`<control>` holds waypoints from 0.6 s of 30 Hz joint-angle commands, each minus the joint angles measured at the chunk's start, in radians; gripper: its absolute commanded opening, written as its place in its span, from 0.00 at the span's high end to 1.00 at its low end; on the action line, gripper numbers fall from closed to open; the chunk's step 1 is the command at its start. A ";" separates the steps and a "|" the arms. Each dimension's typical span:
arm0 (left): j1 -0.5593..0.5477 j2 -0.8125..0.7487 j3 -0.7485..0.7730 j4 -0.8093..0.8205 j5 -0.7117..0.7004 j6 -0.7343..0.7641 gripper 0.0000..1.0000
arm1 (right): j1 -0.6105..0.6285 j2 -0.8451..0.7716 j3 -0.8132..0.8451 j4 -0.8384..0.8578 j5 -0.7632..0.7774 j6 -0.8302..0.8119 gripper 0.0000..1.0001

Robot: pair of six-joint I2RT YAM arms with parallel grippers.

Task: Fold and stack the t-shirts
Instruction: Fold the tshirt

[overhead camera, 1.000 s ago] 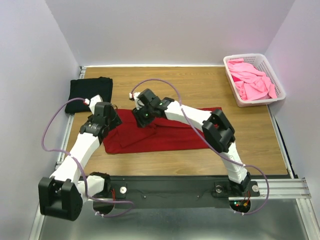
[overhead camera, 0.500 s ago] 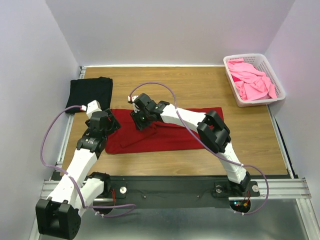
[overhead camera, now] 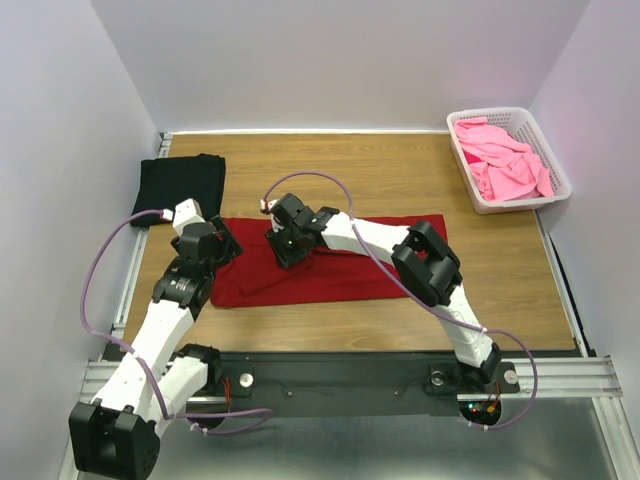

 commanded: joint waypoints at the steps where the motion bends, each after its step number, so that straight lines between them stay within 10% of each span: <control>1: -0.006 -0.020 -0.020 0.033 -0.010 0.012 0.21 | 0.014 -0.060 -0.022 0.007 -0.024 0.011 0.59; 18: -0.006 -0.011 -0.020 0.041 -0.008 0.013 0.21 | 0.038 -0.157 -0.107 -0.007 -0.071 0.019 0.60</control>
